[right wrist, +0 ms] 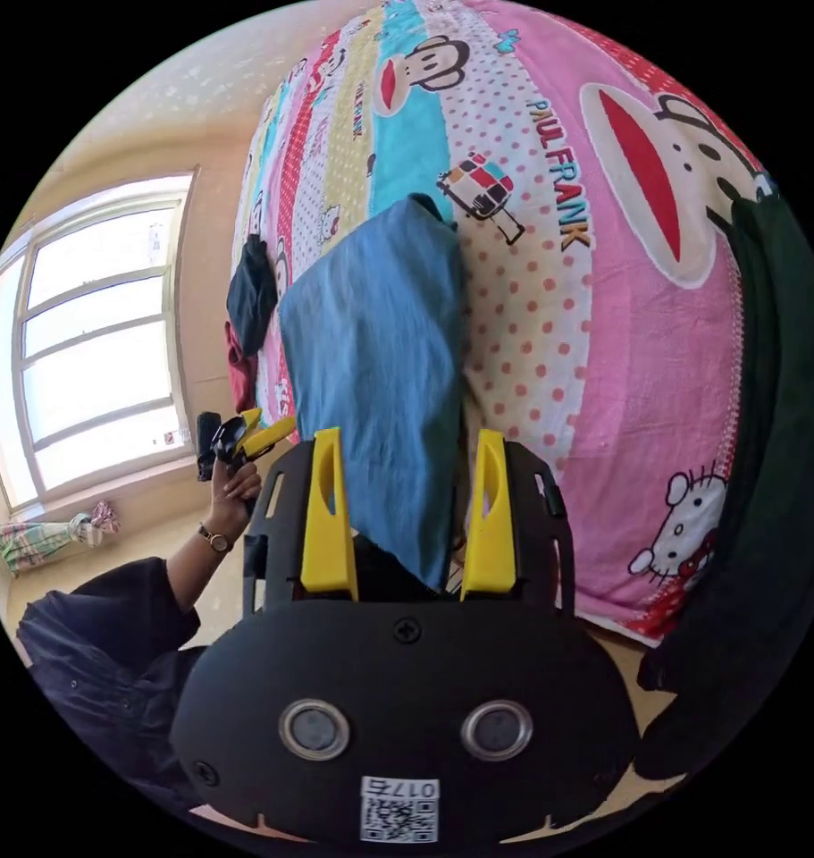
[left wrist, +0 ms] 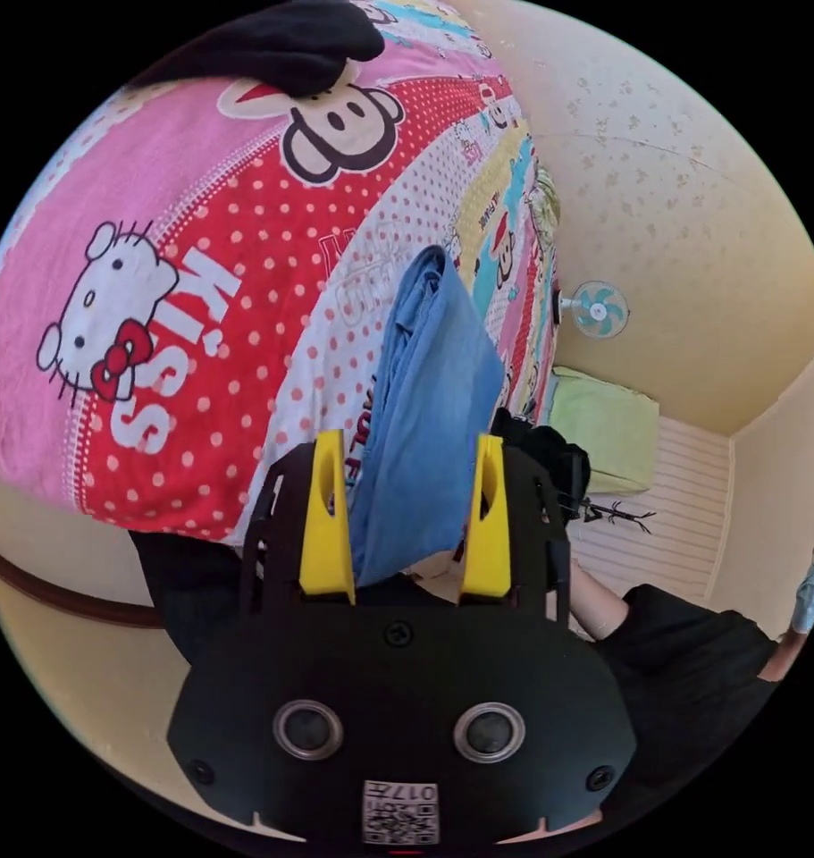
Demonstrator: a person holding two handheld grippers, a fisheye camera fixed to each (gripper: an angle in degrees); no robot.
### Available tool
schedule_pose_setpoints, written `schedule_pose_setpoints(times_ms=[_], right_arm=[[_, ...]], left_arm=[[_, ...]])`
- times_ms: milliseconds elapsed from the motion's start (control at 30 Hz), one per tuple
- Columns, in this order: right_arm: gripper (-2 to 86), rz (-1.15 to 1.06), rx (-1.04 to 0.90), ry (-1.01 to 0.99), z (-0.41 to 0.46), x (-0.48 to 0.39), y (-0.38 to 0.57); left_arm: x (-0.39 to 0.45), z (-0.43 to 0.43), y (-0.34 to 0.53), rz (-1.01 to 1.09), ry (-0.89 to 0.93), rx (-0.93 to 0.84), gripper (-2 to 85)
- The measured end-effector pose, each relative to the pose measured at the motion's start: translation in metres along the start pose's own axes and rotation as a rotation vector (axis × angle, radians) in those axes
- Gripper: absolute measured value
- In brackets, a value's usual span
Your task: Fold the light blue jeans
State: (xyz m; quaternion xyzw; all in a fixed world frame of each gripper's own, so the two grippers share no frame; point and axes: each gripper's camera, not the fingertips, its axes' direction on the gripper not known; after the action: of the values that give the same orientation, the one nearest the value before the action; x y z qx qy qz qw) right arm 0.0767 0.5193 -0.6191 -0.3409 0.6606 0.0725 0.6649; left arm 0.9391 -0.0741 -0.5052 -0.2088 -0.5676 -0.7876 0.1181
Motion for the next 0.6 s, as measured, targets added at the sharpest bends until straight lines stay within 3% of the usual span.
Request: schedule_pose_setpoints(times_ms=[133, 300, 333, 400, 467, 533, 600], right_arm=[[19.2, 0.130, 0.121, -0.058, 0.015, 0.019, 0.024], [16.5, 0.063, -0.023, -0.167, 0.028, 0.009, 0.060], [14.6, 0.068, -0.036, -0.132, 0.028, 0.007, 0.069], [11.2, 0.087, -0.085, -0.125, 0.027, 0.009, 0.077], [8.8, 0.087, -0.119, -0.282, 0.015, 0.012, 0.086], [7.7, 0.047, -0.127, -0.354, -0.006, 0.006, 0.095], [6.9, -0.026, -0.109, -0.351, -0.040, -0.009, 0.108]], left_arm=[[-0.032, 0.014, 0.014, -0.010, -0.104, 0.056, 16.2], [-0.037, 0.038, 0.068, 0.058, -0.084, -0.079, 15.4], [-0.038, 0.032, 0.082, 0.042, -0.104, -0.033, 15.2], [-0.050, 0.034, 0.093, -0.051, -0.132, -0.102, 12.4], [-0.058, 0.025, 0.105, -0.085, -0.063, -0.118, 9.9], [-0.058, 0.007, 0.116, -0.094, 0.094, -0.175, 8.4], [-0.032, -0.018, 0.124, 0.005, 0.108, -0.189, 8.2]])
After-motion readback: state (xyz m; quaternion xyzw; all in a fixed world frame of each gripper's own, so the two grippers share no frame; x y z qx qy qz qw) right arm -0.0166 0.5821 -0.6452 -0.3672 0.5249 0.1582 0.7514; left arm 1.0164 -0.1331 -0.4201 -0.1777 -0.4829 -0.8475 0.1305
